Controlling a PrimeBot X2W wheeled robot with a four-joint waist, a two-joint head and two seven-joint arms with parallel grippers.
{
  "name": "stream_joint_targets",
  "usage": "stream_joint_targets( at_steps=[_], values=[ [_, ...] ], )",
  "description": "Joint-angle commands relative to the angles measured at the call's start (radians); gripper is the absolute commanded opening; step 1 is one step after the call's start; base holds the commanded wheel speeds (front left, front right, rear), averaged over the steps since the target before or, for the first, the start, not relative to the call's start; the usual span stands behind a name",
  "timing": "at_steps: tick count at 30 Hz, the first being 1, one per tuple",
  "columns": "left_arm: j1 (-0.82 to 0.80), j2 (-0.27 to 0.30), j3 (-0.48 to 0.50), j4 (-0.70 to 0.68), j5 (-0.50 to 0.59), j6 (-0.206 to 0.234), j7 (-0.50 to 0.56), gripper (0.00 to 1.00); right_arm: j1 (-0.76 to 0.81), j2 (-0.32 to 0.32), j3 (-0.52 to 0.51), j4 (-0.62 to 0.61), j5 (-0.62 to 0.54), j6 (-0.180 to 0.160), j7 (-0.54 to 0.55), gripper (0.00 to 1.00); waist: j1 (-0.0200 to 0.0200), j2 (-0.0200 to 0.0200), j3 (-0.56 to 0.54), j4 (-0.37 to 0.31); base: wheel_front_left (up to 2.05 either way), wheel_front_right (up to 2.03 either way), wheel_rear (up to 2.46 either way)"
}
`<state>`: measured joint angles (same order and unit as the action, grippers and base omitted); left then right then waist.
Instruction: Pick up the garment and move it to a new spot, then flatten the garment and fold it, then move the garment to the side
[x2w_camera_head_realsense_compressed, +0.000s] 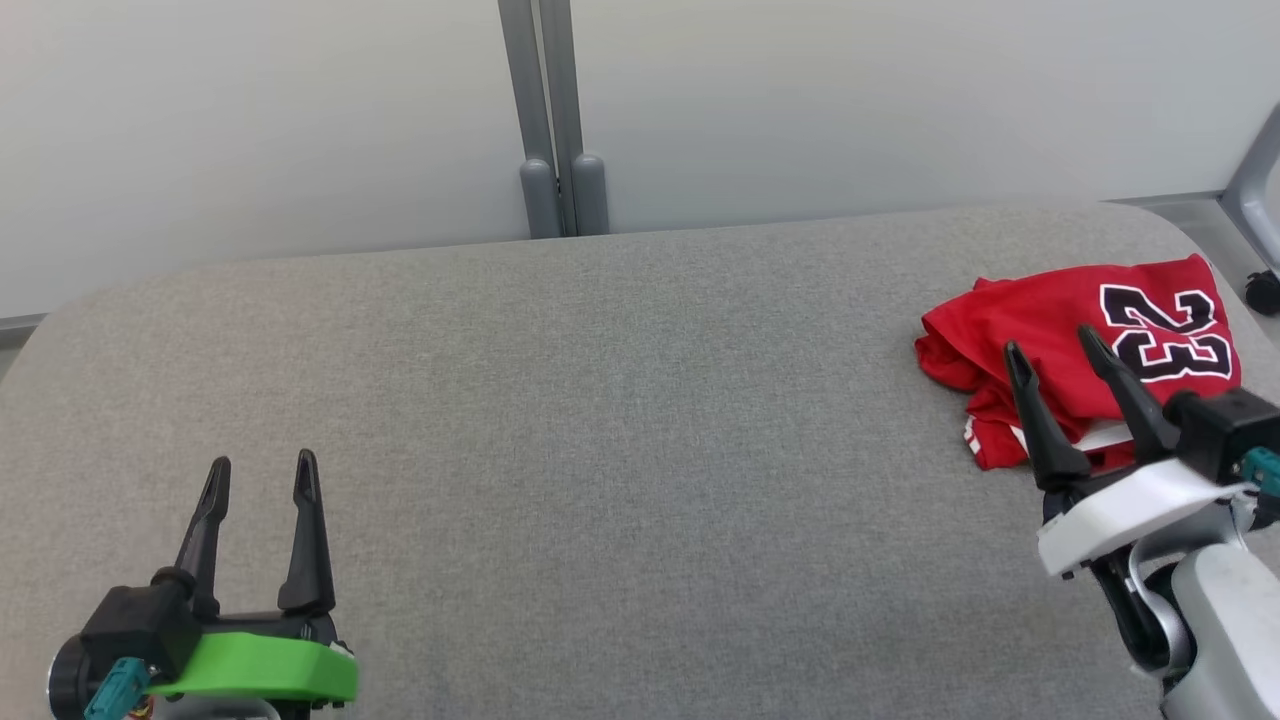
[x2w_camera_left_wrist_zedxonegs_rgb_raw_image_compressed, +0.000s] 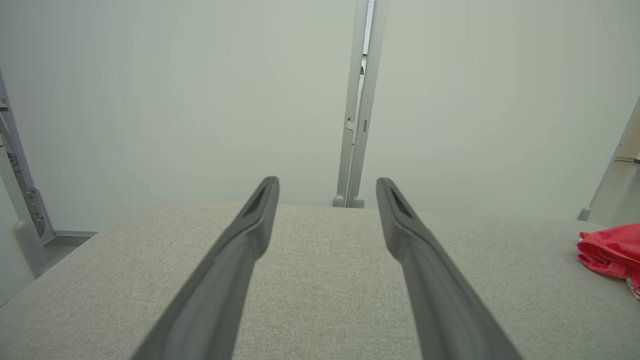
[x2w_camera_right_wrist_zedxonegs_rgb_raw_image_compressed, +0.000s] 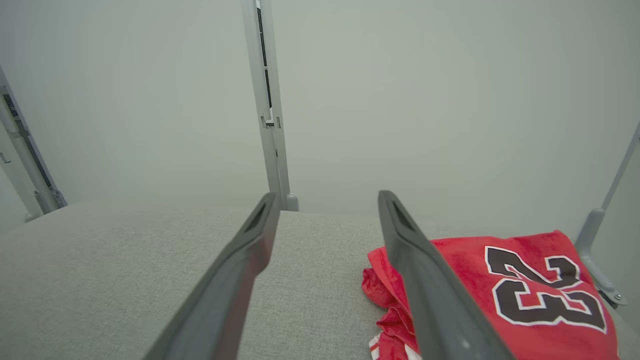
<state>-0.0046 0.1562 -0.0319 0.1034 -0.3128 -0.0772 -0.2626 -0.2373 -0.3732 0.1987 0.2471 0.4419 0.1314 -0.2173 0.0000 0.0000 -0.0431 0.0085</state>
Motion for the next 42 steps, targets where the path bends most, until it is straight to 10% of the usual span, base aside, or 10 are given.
stream_joint_targets(
  at_steps=[1,42],
  values=[
    [0.022,-0.007,0.007,-0.004,0.003,0.002,-0.003,1.00,0.032,0.016,-0.009,-0.011,-0.007,-0.001,-0.016,1.00,0.0000,0.0000,-0.014,0.012,0.00,0.00,0.00],
    [0.004,-0.066,0.027,0.096,0.124,-0.053,-0.003,1.00,0.129,0.130,-0.077,0.030,-0.084,-0.001,-0.048,1.00,0.0000,0.0000,-0.004,0.017,0.00,0.00,0.00]
  ],
)
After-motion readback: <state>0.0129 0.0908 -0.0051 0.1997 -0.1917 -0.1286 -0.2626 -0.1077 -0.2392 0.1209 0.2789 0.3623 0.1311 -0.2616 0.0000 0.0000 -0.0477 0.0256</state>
